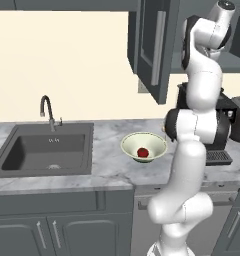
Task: Move the glass cup from next to the sink to the open cabinet. Then, move the bowl with the tomato to the fridge to clear the area for faucet cleaning.
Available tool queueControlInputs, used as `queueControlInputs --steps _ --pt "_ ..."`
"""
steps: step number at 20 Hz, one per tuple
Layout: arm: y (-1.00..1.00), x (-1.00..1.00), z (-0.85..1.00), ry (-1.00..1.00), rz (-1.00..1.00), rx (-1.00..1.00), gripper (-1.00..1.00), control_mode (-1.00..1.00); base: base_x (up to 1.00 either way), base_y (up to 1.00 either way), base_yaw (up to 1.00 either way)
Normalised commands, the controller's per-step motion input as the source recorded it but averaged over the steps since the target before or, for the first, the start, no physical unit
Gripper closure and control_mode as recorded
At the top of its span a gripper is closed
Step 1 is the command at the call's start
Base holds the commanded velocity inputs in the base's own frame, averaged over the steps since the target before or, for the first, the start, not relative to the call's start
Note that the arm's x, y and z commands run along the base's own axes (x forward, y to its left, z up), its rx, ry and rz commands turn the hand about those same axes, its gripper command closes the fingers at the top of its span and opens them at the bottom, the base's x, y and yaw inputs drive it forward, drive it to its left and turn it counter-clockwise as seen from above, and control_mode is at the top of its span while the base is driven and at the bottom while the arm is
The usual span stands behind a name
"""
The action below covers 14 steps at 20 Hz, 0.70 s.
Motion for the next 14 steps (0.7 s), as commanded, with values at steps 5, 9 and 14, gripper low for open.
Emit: queueControlInputs --steps 5,9,14 --pt "-0.05 0.39 -0.24 0.00 0.00 -0.03 1.00 -1.00 0.00 0.00 0.00" --pt "0.00 0.17 -0.08 0.00 0.00 -0.01 -1.00 -1.00 0.00 0.00 0.00" --pt "0.08 -0.26 -0.01 -0.05 0.00 -0.05 -1.00 -1.00 0.00 0.00 0.00"
